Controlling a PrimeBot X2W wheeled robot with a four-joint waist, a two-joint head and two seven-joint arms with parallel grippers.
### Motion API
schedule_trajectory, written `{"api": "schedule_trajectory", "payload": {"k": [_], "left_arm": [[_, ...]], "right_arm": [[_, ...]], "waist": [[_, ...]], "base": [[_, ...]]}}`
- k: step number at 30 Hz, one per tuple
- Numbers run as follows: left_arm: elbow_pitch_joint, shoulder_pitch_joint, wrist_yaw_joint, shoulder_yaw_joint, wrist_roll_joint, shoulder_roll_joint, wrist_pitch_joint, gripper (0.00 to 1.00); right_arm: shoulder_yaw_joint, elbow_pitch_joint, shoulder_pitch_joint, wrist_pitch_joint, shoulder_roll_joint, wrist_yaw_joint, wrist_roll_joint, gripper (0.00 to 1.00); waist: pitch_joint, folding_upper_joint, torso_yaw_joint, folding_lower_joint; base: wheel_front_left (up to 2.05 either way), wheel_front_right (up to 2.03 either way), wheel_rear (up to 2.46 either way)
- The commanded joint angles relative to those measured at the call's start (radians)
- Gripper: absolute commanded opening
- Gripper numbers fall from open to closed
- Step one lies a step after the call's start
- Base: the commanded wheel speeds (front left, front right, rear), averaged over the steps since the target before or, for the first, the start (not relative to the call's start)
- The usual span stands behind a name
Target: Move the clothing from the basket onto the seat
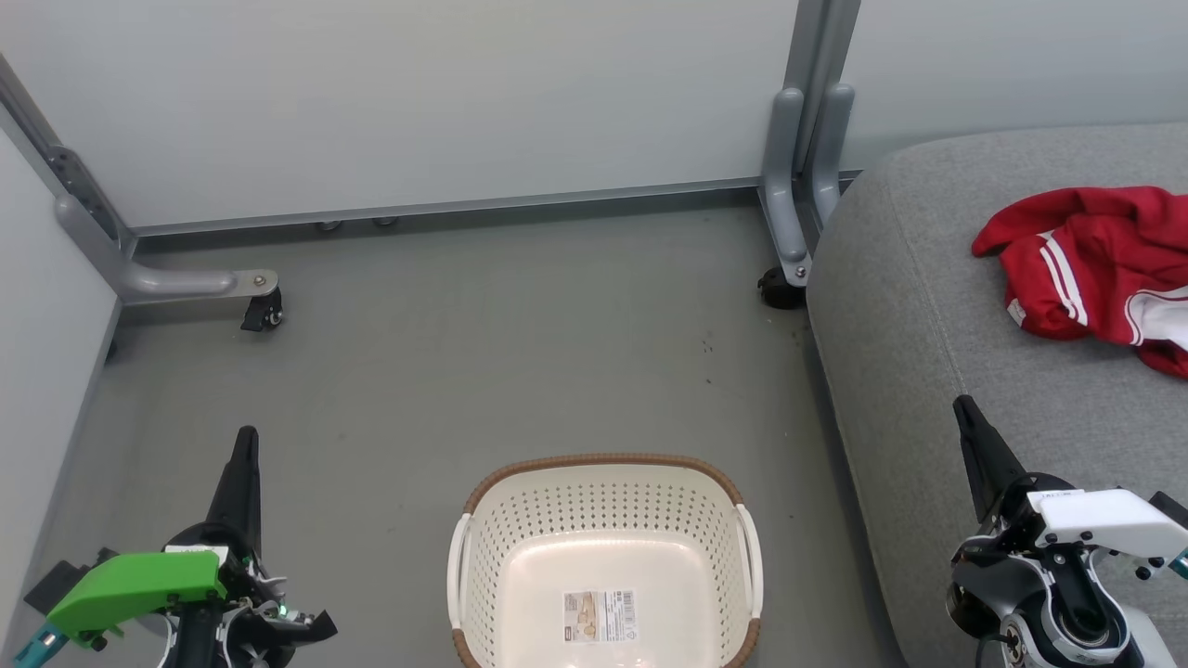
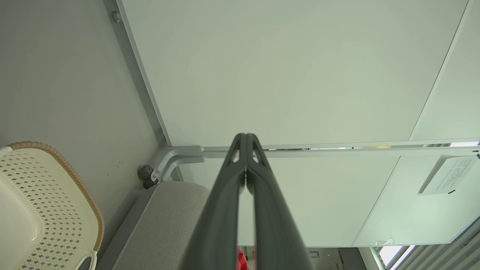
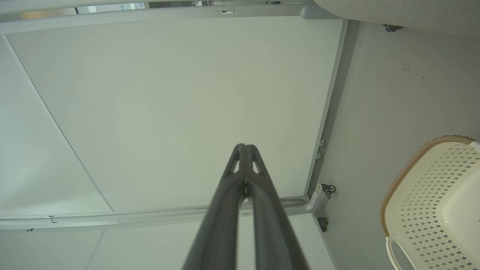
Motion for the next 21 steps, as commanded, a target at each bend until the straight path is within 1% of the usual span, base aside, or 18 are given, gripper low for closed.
{"api": "schedule_trajectory", "payload": {"k": [1, 21], "left_arm": [[0.001, -0.010, -0.005, 0.005, -0.001, 0.001, 0.003, 0.00], [0.002, -0.011, -0.005, 0.007, 0.002, 0.000, 0.005, 0.00]], "right_arm": [[-0.003, 0.002, -0.006, 0.003, 0.001, 0.000, -0.005, 0.00], [-0.010, 0.003, -0.007, 0.009, 0.007, 0.000, -0.010, 0.00]], "waist": [[0.000, -0.0001, 0.000, 0.0000], [0.000, -0.0001, 0.000, 0.0000]], "base": [[0.00, 0.00, 0.00], [0.00, 0.00, 0.00]]}}
